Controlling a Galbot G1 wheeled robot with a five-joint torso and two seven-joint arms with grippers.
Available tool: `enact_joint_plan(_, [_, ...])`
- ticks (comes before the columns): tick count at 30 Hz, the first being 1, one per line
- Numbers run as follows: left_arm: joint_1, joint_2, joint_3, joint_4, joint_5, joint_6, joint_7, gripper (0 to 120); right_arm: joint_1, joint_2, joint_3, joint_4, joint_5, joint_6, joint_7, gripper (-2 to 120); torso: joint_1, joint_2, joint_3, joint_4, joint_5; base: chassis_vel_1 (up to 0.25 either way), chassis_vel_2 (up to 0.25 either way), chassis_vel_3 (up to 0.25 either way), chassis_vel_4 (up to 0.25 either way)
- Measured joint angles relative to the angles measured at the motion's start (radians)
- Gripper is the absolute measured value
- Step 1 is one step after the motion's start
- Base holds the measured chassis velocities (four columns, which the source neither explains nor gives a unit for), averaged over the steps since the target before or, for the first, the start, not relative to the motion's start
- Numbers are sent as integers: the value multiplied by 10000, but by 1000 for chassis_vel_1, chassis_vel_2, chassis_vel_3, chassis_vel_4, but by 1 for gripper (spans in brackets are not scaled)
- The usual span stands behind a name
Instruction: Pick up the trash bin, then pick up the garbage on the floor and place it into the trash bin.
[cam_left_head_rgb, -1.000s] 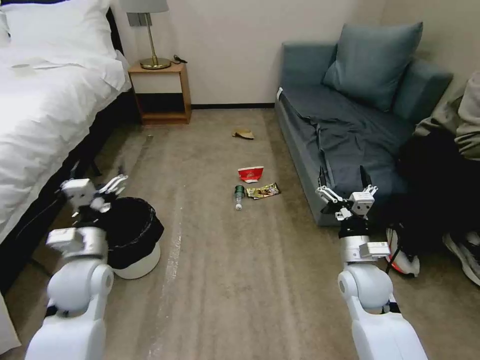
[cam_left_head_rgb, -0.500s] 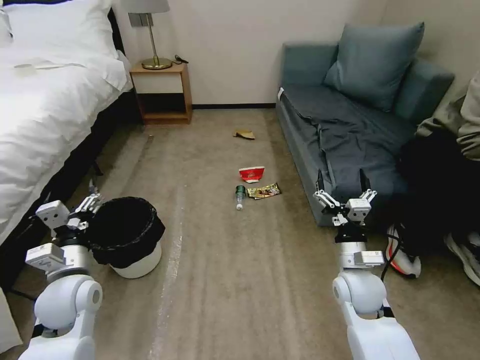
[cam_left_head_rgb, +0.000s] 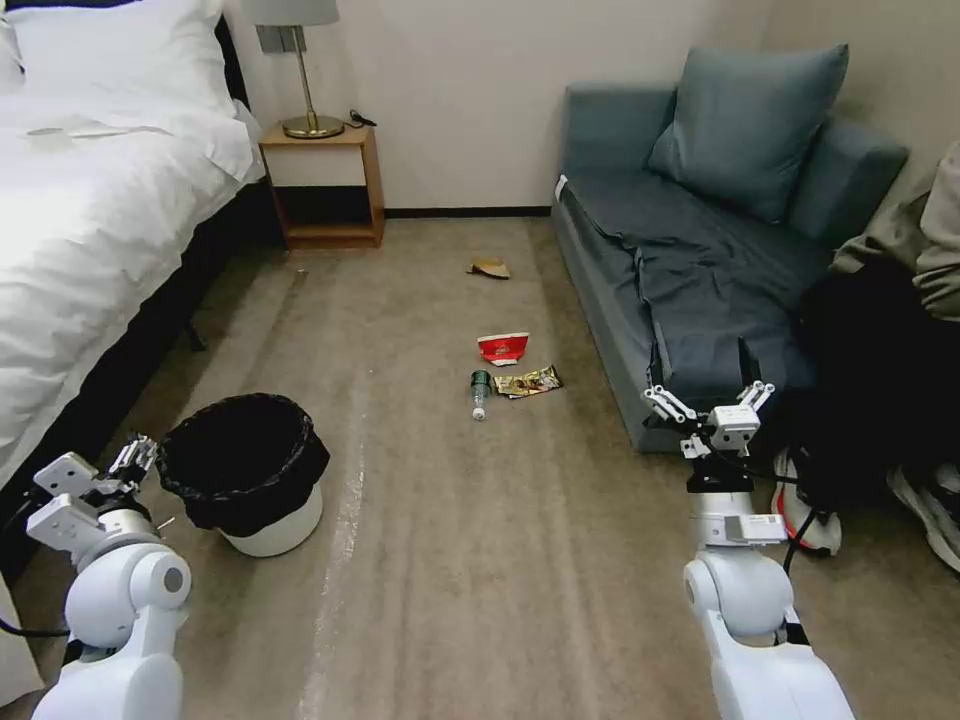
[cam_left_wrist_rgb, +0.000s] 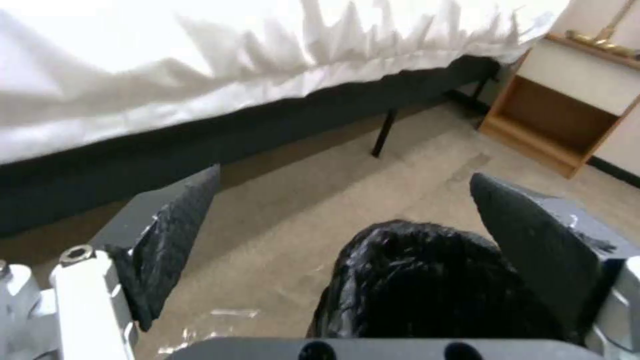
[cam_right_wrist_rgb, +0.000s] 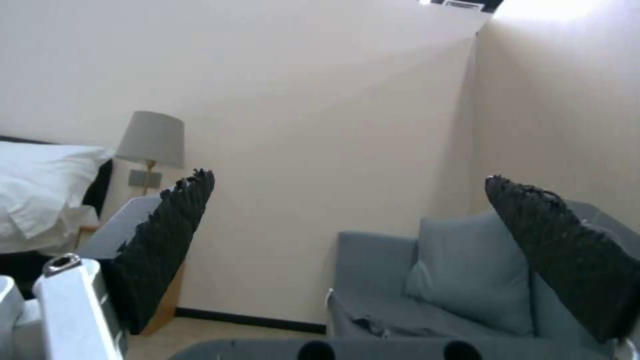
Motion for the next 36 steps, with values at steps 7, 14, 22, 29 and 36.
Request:
enact_joint_plan(7, [-863,372,26,1921,-1844,985,-1138,100,-341,-6,125,162,-1,156,-147,100,0,0,1,-2,-10,0,0,0,0])
enact_joint_plan(14, [-1008,432,44,2209,-2018,1069,-1099,99,-554,-5,227,241,-8,290,-349,100,1,0,0,0,-1,0,0,0,0])
enact_joint_plan(22, [-1563,598,224,2798,-1881,1073,256,99,-639,113,201,39,-191,403,-578,100,1,-1,1,-6,-4,0,0,0,0])
enact_joint_plan(29, [-1202,560,179,1782,-1601,1138,148,99,-585,198,151,-134,-225,471,-582,100,0,0,0,-1,1,0,0,0,0])
enact_joint_plan(36, [-1453,690,194,2466,-1469,1175,-14,99,-546,288,37,-94,-220,522,-615,100,0,0,1,0,-3,0,0,0,0])
